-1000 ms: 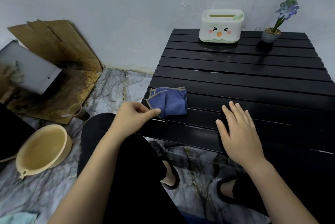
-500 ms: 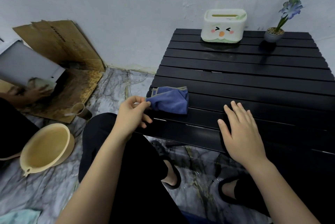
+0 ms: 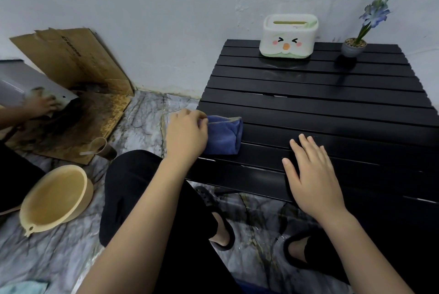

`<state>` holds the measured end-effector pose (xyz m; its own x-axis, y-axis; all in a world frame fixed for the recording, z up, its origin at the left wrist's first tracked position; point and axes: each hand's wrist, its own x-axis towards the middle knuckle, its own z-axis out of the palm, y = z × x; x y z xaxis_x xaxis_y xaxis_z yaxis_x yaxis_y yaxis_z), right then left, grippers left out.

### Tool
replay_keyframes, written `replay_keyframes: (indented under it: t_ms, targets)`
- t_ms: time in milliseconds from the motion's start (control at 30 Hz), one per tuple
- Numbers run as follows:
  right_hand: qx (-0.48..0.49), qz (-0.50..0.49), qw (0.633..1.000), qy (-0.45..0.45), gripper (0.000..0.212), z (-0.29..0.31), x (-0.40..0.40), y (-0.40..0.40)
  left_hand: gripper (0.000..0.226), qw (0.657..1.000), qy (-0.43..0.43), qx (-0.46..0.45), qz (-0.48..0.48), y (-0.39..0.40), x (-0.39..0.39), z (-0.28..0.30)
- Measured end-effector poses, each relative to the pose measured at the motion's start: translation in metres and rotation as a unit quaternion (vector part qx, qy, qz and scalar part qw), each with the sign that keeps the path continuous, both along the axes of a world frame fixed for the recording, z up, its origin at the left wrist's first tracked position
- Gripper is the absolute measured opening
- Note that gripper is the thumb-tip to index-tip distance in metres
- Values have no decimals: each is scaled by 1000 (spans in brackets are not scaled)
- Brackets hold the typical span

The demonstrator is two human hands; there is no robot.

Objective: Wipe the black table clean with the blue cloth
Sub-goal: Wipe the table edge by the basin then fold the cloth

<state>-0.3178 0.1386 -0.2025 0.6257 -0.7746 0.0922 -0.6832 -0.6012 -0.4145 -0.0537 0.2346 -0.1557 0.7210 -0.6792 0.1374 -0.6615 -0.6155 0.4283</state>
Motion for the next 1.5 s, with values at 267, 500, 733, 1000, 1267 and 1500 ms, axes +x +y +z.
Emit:
replay_keyframes:
  t_ms: [267, 500, 733, 1000, 1267, 1500]
  targets:
    - [1, 0, 1000, 3, 56, 0, 0, 0, 8, 994, -84, -67, -7, -14, -1, -6]
    - [2, -1, 1000, 5, 56, 1, 0, 0, 26, 991, -123, 47, -20, -27, -1, -23]
    - [-3, -1, 1000, 0, 55, 1, 1, 0, 75, 969, -68, 141, -192, -32, -30, -42]
    - [6, -1, 1000, 0, 55, 5, 2, 0, 76, 969, -78, 138, -188, -31, -33, -41]
    - [20, -12, 999, -49, 54, 34, 31, -38, 43, 969, -77, -61, -228, -69, -50, 0]
    - [-1, -34, 991, -127, 57, 66, 73, -144, 48, 953, -43, -127, -270, -160, -6, 26]
